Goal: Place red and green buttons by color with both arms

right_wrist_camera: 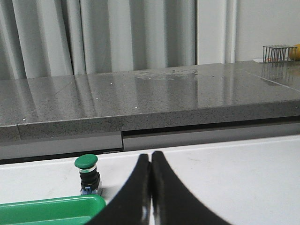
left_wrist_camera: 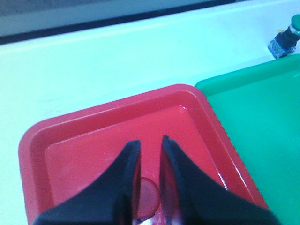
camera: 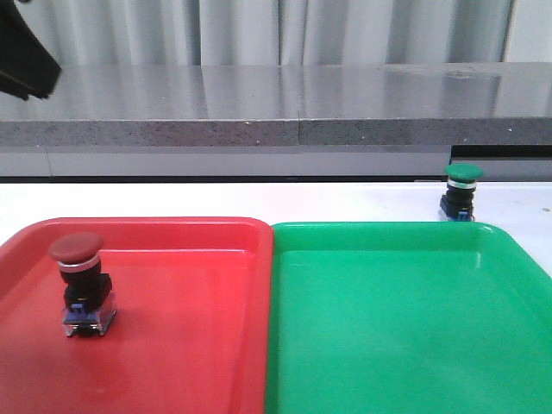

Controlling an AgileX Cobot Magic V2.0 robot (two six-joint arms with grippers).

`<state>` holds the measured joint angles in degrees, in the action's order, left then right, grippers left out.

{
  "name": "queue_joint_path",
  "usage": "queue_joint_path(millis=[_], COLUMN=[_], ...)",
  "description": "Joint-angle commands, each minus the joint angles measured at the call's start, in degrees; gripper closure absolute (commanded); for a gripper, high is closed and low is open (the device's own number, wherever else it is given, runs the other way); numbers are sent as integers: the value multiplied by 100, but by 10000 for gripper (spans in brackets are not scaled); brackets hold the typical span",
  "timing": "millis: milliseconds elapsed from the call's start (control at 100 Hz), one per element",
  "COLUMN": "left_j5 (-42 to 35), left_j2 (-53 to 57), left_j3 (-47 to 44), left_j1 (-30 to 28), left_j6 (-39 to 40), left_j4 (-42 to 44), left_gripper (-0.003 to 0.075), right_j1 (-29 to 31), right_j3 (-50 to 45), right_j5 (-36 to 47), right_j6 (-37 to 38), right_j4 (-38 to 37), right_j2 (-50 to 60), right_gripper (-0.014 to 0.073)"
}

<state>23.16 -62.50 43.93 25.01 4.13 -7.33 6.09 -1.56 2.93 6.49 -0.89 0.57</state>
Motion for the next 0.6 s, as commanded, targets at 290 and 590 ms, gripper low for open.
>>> queue_joint_path(millis=[290, 590], left_j5=[-343, 272], left_j2=[1574, 2620], left_j3=[-428, -843], left_j1=[23, 23], left_j6=[40, 40], left_j4=[198, 367], left_gripper=[741, 741], right_j1=[37, 37], right_j3=[107, 107], right_j5=[426, 426], right_j6=[-30, -30], right_j4=[-66, -66], right_j2=[131, 131], right_gripper=[657, 657])
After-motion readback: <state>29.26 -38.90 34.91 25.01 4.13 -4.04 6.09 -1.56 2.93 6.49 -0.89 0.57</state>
